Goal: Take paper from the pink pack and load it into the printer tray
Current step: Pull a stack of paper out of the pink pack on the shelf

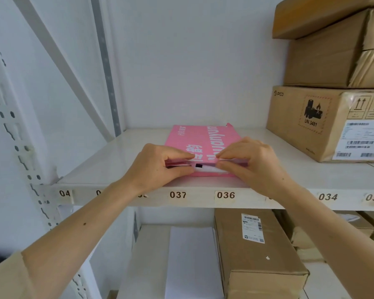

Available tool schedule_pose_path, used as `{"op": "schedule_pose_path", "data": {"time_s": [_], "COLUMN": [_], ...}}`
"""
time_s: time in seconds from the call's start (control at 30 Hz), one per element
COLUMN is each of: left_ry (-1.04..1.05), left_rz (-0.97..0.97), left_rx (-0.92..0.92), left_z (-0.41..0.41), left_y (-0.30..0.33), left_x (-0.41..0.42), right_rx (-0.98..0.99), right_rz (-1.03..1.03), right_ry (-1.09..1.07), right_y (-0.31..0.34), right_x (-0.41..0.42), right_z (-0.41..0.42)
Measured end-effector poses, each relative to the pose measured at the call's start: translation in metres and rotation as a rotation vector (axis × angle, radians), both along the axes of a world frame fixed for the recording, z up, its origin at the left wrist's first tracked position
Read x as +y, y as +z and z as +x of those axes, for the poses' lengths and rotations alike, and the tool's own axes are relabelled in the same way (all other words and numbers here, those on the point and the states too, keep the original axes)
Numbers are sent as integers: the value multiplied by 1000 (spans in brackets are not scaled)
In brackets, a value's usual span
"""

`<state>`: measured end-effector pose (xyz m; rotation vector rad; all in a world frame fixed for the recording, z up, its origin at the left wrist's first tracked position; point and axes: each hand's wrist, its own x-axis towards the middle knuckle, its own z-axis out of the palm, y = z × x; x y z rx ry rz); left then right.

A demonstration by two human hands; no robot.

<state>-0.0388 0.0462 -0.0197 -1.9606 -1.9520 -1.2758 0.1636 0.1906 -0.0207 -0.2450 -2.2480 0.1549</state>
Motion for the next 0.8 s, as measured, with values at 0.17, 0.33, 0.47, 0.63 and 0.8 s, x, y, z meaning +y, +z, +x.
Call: {"op": "schedule_pose_path", "data": {"time_s": [0.17,0.33,0.47,0.63,0.8], "left_ry": [-59,-194,-273,-257,-224], "left_rz": [-7,17,3,68,20], "left_rx": [-68,-19,149,365,335], "left_z": [-4,-1,-6,-12,-13], "left_y": [4,5,5,3,2], "left_x": [2,3,6,9,7], "right_rx": [51,74,66,0,-66], "right_rz": [8,40,113,277,226], "right_ry": [-43,-67,-7,-59,-68], "right_y": [5,2,-1,-6,-7], "right_x": [-3,-4,-2,7,4], "right_z": [-1,-2,-2,1,1]}}
